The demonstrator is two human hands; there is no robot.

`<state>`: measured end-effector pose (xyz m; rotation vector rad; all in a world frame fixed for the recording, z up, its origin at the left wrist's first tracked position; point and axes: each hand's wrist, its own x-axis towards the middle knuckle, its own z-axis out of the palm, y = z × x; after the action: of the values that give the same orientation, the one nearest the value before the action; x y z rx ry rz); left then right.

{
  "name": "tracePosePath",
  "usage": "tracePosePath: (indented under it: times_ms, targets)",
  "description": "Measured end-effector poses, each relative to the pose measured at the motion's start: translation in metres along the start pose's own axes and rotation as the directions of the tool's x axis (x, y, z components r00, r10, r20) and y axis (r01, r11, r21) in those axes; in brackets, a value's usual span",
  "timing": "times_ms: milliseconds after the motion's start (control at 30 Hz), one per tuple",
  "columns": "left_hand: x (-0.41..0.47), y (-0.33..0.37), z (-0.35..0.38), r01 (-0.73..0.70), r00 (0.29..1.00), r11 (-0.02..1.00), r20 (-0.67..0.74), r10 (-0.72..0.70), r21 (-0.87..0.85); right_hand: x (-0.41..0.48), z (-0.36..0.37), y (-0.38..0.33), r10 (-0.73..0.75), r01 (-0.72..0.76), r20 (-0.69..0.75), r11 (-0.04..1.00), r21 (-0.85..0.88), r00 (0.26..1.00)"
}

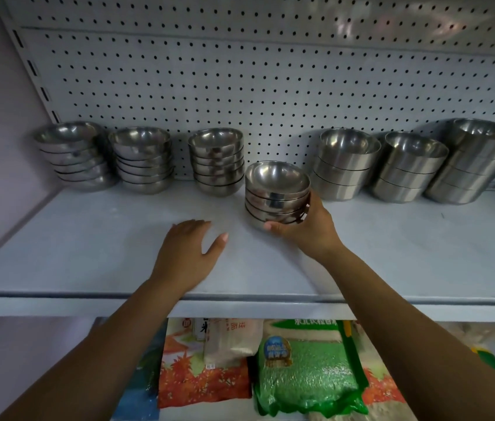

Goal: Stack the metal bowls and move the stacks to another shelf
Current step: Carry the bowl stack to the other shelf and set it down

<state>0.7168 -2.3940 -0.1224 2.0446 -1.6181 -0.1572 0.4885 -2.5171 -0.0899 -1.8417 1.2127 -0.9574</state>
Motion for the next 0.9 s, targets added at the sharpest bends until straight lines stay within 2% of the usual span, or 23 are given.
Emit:
tracePosePath:
  times_ms: [367,600,900]
  targets:
    - [0.009,-0.007,0.005,-0.03,0.999,0.998,-0.029,0.032,0.053,0.067,0.016,0.001,0.098,-0.095,-0.099,0.995,0.036,0.99]
    - [0.01,-0.007,0.005,-0.029,0.999,0.997,-0.044,0.032,0.073,0.087,0.016,0.001,0.143,-0.136,-0.083,0.987,0.085,0.986]
    - [0.014,-0.01,0.008,-0.019,0.999,0.994,-0.037,0.023,0.107,0.106,0.016,0.009,0.168,-0.165,-0.071,0.985,0.046,0.983]
